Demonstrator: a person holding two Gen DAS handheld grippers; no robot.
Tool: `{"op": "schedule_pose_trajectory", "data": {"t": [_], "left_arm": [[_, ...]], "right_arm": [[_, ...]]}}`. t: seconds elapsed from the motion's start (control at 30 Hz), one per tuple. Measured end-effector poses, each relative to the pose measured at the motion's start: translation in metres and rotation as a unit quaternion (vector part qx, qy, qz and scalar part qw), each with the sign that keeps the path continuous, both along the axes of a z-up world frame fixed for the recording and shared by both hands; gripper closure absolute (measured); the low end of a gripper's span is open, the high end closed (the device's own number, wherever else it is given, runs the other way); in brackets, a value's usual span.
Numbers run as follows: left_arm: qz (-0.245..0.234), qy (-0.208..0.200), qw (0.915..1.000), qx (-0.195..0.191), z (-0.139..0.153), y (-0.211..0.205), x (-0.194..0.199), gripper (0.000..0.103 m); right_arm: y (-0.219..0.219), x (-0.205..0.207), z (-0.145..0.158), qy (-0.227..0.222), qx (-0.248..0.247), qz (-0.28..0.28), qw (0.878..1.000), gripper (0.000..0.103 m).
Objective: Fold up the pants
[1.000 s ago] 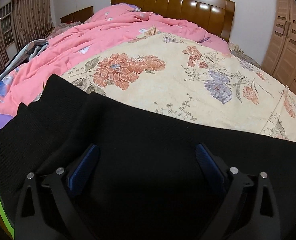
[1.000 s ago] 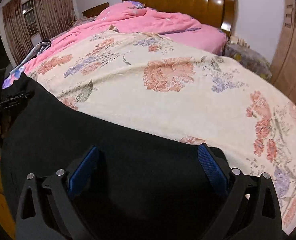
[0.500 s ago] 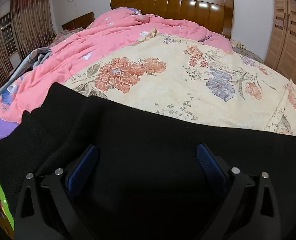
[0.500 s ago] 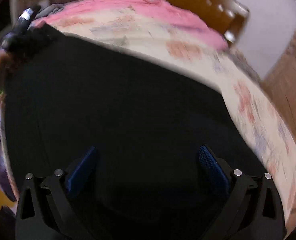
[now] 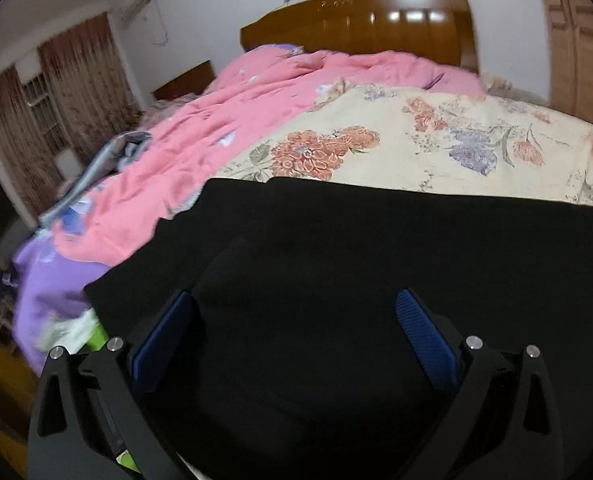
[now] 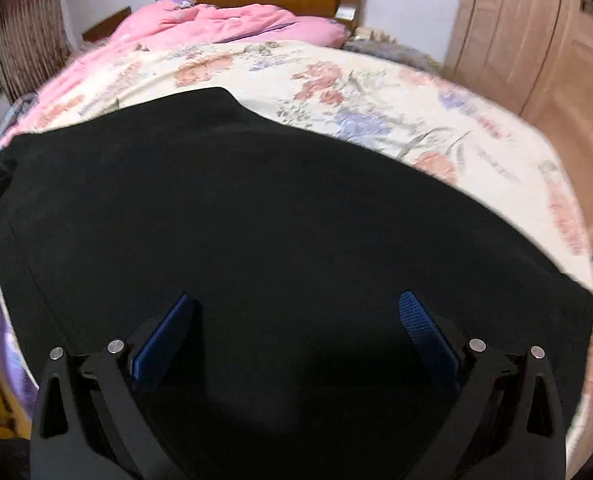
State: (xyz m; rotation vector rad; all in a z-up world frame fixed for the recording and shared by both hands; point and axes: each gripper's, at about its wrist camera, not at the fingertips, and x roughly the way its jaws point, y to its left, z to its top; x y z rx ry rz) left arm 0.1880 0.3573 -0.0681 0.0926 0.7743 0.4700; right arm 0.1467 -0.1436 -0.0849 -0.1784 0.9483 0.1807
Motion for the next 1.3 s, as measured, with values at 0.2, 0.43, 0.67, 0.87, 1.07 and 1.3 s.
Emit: {"op": "schedule_pose_trajectory", "data": {"t": [0.2,0.43,0.67,0.87,1.07,1.3], "left_arm": [[-0.190,-0.063,0.9759,-0.087,0.067,-0.156,-0.043,0.002],[-0.373,0.052,0.9183,-0.123,0.027,-0.330,-0.052,0.002],[-0.335,0.089,0.9270,-0.143,0.001,-0.333,-0.047,0.002],[-0.334,0.020,0.9269,-0.171,0.023,-0.316,-0.101,0.002],[-0.357,0.017,0.9289,-0.099,-0.007,-0.335,-0.123,0.001],[-0.364,-0.001,0.9216,-0.136,0.008,-0.337,-0.132,0.002]], "right_arm": [[0.005,-0.001,0.010,-0.029,-0.032,0.035,0.998,0.005],[-0.094,0.056,0.002,0.050,0.121,-0.024,0.991,0.004],[-0.089,-0.024,0.038,-0.030,0.084,-0.008,0.996,0.005],[-0.080,-0.100,0.029,-0.092,0.040,0.016,0.995,0.005],[-0.068,-0.111,-0.014,-0.083,-0.067,0.017,0.994,0.004],[-0.056,-0.105,0.007,-0.090,0.010,0.004,0.996,0.004]]}}
